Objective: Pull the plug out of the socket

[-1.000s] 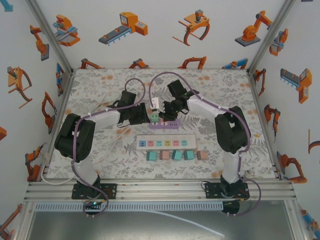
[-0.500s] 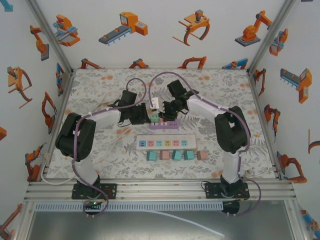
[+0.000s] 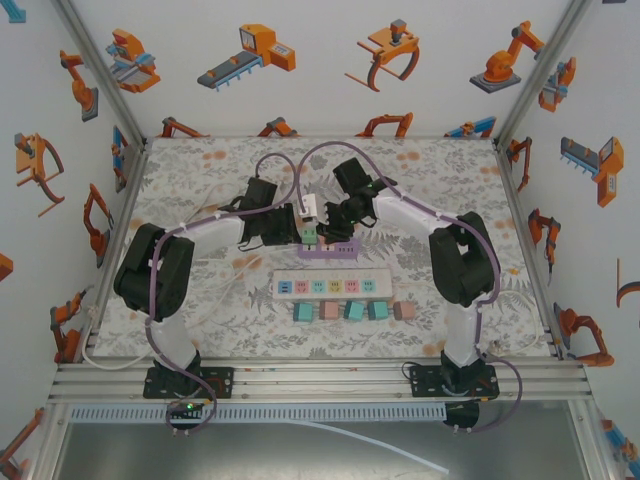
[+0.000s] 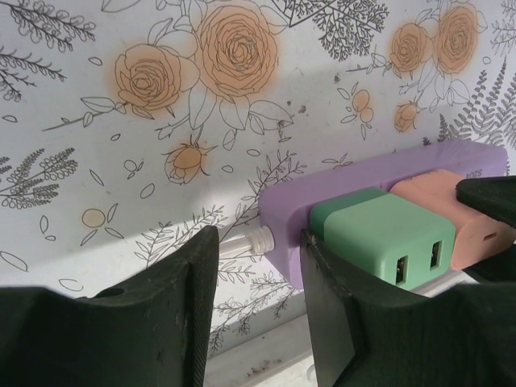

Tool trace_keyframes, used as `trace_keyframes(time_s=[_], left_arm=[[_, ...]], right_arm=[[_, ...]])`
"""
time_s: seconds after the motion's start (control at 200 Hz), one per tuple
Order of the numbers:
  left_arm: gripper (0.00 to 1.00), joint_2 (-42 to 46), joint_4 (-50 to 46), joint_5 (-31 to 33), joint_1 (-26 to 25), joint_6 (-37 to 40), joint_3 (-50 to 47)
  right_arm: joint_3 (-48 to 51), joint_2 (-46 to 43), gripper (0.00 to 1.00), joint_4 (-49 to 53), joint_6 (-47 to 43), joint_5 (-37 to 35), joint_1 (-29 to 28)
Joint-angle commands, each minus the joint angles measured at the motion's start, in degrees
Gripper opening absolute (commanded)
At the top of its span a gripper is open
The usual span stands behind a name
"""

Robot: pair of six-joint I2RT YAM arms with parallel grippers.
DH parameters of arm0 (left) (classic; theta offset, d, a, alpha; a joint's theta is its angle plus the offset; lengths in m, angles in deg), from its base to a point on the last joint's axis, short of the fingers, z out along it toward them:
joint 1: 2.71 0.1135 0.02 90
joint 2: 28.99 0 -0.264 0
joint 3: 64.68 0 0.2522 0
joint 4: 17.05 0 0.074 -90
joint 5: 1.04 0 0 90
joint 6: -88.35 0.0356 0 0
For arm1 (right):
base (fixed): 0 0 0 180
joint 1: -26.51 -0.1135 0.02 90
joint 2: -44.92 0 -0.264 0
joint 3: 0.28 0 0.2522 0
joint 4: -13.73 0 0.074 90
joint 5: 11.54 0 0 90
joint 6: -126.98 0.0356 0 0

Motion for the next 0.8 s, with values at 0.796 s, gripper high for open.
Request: trace_keyframes(time_s=[0.796], left_arm=[[0.44,-6.9,-13.3,10.0,-1.6,8.0,-4.7]], right_arm=[[2.7,-4.9,0.17,-2.3,0.7,5.1,0.8]])
